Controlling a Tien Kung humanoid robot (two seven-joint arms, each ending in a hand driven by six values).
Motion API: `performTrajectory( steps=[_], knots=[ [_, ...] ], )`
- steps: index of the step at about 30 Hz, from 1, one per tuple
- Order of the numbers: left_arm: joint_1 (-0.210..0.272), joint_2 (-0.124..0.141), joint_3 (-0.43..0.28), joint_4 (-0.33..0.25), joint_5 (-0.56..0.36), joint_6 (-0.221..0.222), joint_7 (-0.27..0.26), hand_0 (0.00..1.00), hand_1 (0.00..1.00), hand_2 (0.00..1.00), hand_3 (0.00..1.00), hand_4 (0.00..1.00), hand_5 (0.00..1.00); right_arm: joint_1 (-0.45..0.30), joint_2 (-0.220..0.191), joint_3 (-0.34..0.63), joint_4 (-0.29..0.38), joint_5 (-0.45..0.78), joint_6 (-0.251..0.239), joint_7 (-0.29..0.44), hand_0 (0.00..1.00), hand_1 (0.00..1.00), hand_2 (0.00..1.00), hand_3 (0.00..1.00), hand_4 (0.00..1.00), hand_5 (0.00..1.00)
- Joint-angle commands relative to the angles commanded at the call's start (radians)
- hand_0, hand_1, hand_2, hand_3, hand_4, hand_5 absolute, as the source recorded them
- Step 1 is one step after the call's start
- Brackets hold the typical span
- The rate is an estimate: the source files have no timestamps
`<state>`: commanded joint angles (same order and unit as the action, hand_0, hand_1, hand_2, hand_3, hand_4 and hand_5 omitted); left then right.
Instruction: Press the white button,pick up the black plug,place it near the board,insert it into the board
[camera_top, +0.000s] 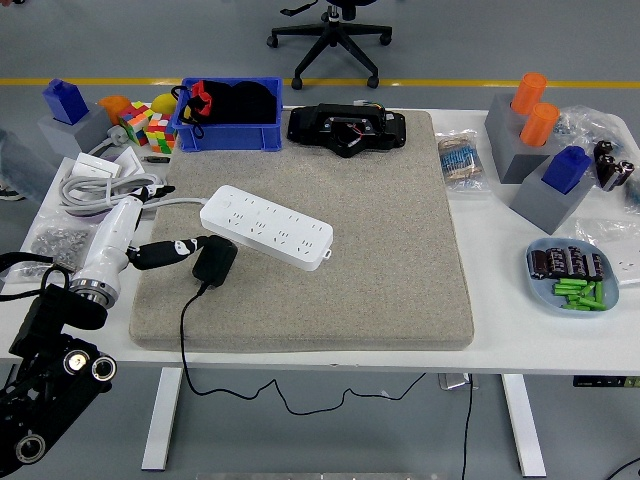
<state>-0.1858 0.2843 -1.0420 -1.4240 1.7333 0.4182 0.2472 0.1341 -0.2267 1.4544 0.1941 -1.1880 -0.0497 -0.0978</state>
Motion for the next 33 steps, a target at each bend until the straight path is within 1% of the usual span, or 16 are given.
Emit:
performTrajectory(
  steps=[1,2,5,7,8,13,14,15,20,21,22,24,25,27,31,33],
  knots=[
    [-0.005,-0.002,0.003,0.002,0.001,0.004,-0.004,0.895,0.851,0.811,0.820,0.811,0.087,0.001,0.000,-0.002,0.000,0.001,0.000,0.000,0.630,0.605,0.606,0.588,0.661,0.405],
    [-0.008,-0.003,0.005,0.002,0.002,0.007,-0.005,0.502,0.515,0.526,0.797,0.327,0.002,0.001,0.000,-0.003,0.000,0.002,0.000,0.000,0.631,0.604,0.603,0.587,0.661,0.406],
    [-0.038,-0.004,0.022,0.009,0.007,0.018,-0.008,0.502,0.515,0.526,0.797,0.327,0.002,0.002,0.001,-0.006,0.001,0.005,0.000,0.000,0.631,0.604,0.603,0.587,0.661,0.406],
    [-0.062,0.000,0.038,0.014,0.015,0.014,0.004,0.502,0.515,0.526,0.797,0.327,0.002,0.002,0.001,-0.006,0.000,0.005,0.000,-0.001,0.631,0.604,0.603,0.587,0.661,0.406],
    [-0.075,0.004,0.048,0.017,0.008,0.008,0.010,0.151,0.193,0.244,0.763,0.002,0.002,0.001,0.001,-0.006,0.000,0.005,0.000,-0.001,0.631,0.604,0.603,0.587,0.661,0.406],
    [-0.135,0.025,0.108,0.034,0.002,-0.022,0.044,0.151,0.193,0.244,0.763,0.002,0.002,-0.001,0.001,-0.003,-0.002,0.003,0.000,-0.002,0.630,0.604,0.603,0.586,0.660,0.405],
    [-0.143,0.028,0.115,0.036,0.001,-0.028,0.048,0.066,0.098,0.148,0.724,0.002,0.002,-0.002,0.001,-0.003,-0.003,0.003,0.001,-0.002,0.630,0.604,0.603,0.586,0.659,0.404],
    [-0.151,0.031,0.124,0.040,-0.001,-0.032,0.051,0.066,0.098,0.148,0.724,0.002,0.002,-0.002,0.001,-0.002,-0.003,0.002,0.001,-0.002,0.630,0.604,0.603,0.586,0.659,0.404],
    [-0.227,0.056,0.188,0.075,-0.002,-0.064,0.074,0.066,0.098,0.148,0.724,0.002,0.002,-0.003,-0.001,-0.002,-0.005,0.003,0.000,-0.002,0.630,0.604,0.603,0.586,0.659,0.404],
    [-0.244,0.061,0.202,0.085,-0.002,-0.068,0.077,0.047,0.055,0.105,0.686,0.002,0.002,-0.002,-0.001,-0.003,-0.005,0.003,0.000,-0.003,0.630,0.603,0.602,0.586,0.658,0.403],
    [-0.257,0.065,0.214,0.094,-0.003,-0.071,0.080,0.047,0.055,0.105,0.686,0.002,0.002,-0.002,-0.002,-0.004,-0.005,0.004,0.001,-0.003,0.630,0.603,0.602,0.586,0.658,0.403],
    [-0.306,0.077,0.260,0.131,-0.014,-0.093,0.099,0.047,0.055,0.105,0.686,0.002,0.002,-0.001,-0.003,-0.003,-0.006,0.005,0.001,-0.003,0.630,0.603,0.602,0.586,0.658,0.403],
    [-0.320,0.079,0.274,0.142,-0.017,-0.103,0.108,0.047,0.055,0.105,0.686,0.002,0.002,-0.001,-0.003,-0.003,-0.006,0.005,0.001,-0.003,0.630,0.603,0.602,0.586,0.658,0.403],
    [-0.361,0.084,0.315,0.180,-0.029,-0.140,0.136,0.059,0.054,0.100,0.681,0.002,0.002,0.001,-0.004,-0.003,-0.006,0.007,0.001,-0.003,0.631,0.603,0.602,0.586,0.658,0.404],
    [-0.430,0.084,0.397,0.250,-0.061,-0.170,0.157,0.059,0.054,0.100,0.681,0.002,0.002,0.004,-0.005,-0.005,-0.006,0.009,0.001,-0.003,0.631,0.603,0.602,0.586,0.658,0.404],
    [-0.450,0.081,0.426,0.271,-0.067,-0.179,0.164,0.060,0.054,0.098,0.686,0.002,0.002,0.005,-0.005,-0.006,-0.006,0.010,0.002,-0.004,0.631,0.603,0.602,0.586,0.657,0.403]
  ],
)
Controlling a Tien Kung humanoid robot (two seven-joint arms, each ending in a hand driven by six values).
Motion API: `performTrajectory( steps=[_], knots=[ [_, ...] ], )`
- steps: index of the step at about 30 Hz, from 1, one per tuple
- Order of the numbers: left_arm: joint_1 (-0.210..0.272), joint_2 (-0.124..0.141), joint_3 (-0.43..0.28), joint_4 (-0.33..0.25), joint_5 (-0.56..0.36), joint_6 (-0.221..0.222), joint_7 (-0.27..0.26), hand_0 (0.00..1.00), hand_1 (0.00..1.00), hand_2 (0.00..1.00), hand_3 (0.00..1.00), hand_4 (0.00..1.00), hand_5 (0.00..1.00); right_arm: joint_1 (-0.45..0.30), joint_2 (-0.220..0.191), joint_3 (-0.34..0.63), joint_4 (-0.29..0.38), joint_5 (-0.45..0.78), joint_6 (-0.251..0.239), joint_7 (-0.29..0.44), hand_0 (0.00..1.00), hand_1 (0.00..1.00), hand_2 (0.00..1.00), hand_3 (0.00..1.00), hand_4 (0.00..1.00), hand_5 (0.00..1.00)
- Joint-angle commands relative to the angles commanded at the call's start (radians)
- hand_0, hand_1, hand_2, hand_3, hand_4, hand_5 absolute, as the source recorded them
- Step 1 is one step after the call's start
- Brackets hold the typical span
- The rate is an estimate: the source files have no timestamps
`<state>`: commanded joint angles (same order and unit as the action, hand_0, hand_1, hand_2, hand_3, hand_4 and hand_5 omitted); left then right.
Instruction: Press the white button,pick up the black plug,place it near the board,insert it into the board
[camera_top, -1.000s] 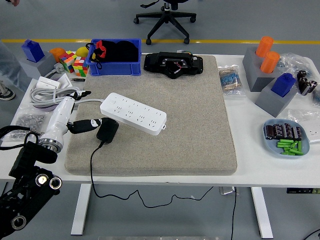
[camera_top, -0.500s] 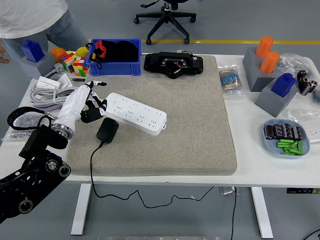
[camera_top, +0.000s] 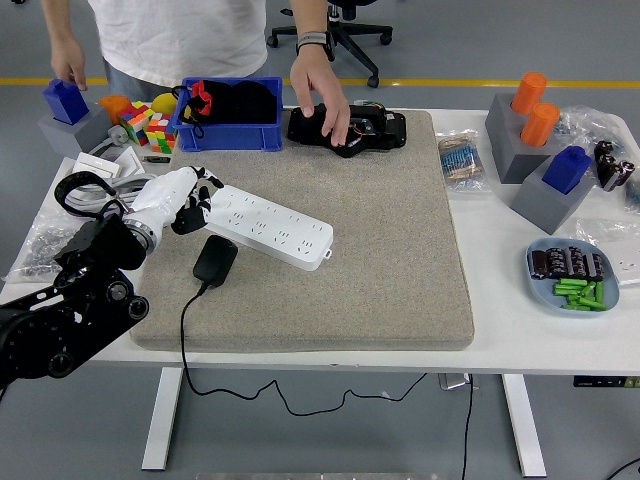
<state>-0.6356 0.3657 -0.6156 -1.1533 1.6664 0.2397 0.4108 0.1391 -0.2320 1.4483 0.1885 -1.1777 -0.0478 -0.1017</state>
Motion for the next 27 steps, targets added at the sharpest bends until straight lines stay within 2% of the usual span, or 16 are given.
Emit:
performTrajectory(
  steps=[16,27],
  knots=[
    [-0.115,-0.044,0.177,0.125,-0.075,-0.016,0.013,0.060,0.053,0.097,0.693,0.002,0.002,-0.001,-0.002,-0.011,-0.002,0.009,0.000,-0.001,0.631,0.604,0.603,0.586,0.657,0.403],
    [-0.145,-0.072,0.214,0.182,-0.089,-0.017,0.018,0.051,0.050,0.096,0.695,0.002,0.002,0.000,-0.003,-0.015,-0.002,0.013,0.000,-0.001,0.631,0.603,0.603,0.586,0.657,0.403]
  ],
)
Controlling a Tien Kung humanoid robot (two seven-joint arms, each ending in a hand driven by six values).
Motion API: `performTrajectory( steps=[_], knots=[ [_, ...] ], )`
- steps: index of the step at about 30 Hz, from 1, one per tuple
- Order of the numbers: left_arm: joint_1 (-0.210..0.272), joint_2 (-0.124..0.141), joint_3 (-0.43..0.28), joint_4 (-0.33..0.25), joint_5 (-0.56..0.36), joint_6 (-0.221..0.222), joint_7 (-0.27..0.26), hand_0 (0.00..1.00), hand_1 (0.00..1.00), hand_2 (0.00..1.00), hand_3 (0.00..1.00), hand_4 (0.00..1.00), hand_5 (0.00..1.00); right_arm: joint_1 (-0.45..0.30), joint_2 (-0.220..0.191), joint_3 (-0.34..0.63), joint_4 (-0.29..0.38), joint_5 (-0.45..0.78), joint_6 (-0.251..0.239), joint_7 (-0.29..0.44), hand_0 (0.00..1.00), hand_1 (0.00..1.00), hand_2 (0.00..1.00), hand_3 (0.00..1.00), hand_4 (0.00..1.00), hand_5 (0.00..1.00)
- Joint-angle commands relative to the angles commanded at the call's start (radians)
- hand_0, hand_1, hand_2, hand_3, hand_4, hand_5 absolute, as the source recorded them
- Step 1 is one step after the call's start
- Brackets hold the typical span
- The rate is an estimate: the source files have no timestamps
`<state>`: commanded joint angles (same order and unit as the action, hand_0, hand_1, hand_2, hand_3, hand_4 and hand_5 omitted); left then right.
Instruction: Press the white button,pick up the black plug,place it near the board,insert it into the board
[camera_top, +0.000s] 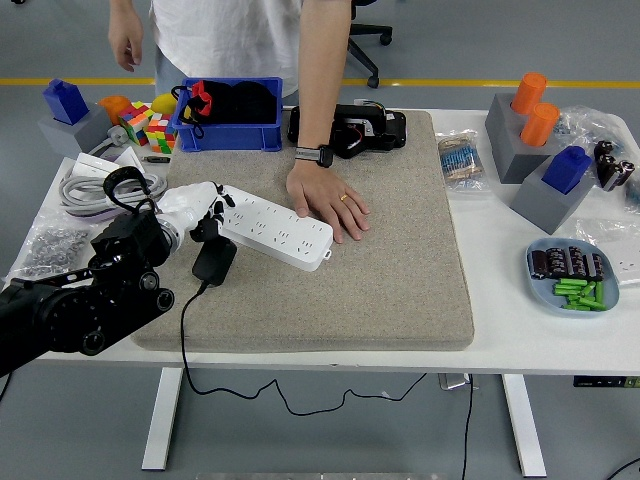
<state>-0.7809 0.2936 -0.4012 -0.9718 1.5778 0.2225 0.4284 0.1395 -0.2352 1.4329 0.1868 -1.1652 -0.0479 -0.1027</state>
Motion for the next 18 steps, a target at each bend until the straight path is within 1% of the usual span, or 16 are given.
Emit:
performTrajectory(
  steps=[6,8,14,18],
  knots=[
    [-0.003,-0.007,-0.002,0.015,0.000,0.000,0.001,0.049,0.049,0.096,0.697,0.002,0.002,-0.001,0.000,-0.002,0.000,0.001,0.000,0.000,0.630,0.604,0.602,0.586,0.657,0.403],
    [0.000,-0.006,-0.006,0.012,0.003,0.000,0.002,0.049,0.049,0.096,0.697,0.002,0.002,-0.001,0.000,-0.003,0.001,0.001,0.000,0.000,0.630,0.604,0.602,0.586,0.657,0.403],
    [0.006,0.004,-0.026,-0.020,0.018,-0.001,0.006,0.047,0.049,0.096,0.697,0.002,0.002,-0.001,0.000,-0.003,0.000,0.001,-0.001,0.000,0.631,0.604,0.603,0.586,0.658,0.403],
    [0.002,0.000,-0.023,-0.015,0.018,0.000,0.008,0.046,0.049,0.097,0.697,0.002,0.002,0.000,-0.001,-0.004,0.001,0.003,0.000,0.000,0.630,0.603,0.602,0.586,0.658,0.403]
  ],
)
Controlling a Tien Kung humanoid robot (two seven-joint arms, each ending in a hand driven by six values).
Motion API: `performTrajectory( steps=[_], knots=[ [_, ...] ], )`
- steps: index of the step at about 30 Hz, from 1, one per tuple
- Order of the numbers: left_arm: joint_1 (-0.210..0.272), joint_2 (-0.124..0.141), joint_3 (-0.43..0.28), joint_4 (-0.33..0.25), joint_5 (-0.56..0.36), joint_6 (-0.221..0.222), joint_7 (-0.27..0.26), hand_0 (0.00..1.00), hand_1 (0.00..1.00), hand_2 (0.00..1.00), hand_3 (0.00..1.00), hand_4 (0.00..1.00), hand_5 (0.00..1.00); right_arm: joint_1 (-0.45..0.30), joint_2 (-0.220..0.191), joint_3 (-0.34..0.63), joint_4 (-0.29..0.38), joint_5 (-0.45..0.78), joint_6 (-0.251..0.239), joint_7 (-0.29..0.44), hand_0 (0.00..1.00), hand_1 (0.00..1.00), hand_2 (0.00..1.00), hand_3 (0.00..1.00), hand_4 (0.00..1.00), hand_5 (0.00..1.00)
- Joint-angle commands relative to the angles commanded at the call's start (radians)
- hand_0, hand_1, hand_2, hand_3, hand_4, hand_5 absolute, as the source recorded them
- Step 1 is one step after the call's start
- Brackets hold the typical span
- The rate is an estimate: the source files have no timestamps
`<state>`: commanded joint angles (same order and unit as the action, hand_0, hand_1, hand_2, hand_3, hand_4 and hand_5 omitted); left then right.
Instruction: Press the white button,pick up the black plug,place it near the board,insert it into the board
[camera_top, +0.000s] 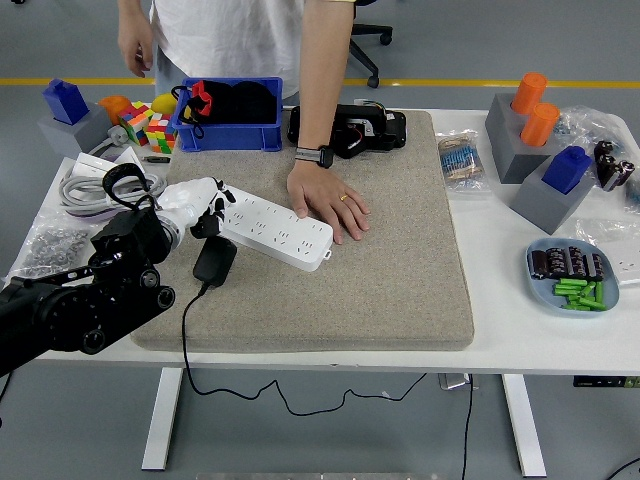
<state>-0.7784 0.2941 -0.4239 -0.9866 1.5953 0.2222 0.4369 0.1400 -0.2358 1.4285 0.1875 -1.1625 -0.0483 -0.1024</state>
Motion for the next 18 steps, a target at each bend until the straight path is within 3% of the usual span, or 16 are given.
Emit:
performTrajectory(
  steps=[18],
  knots=[
    [-0.029,-0.026,0.052,0.074,0.013,-0.002,0.021,0.039,0.048,0.097,0.697,0.002,0.002,0.002,-0.002,-0.011,0.001,0.007,-0.001,0.001,0.630,0.603,0.602,0.586,0.658,0.403]
  ],
)
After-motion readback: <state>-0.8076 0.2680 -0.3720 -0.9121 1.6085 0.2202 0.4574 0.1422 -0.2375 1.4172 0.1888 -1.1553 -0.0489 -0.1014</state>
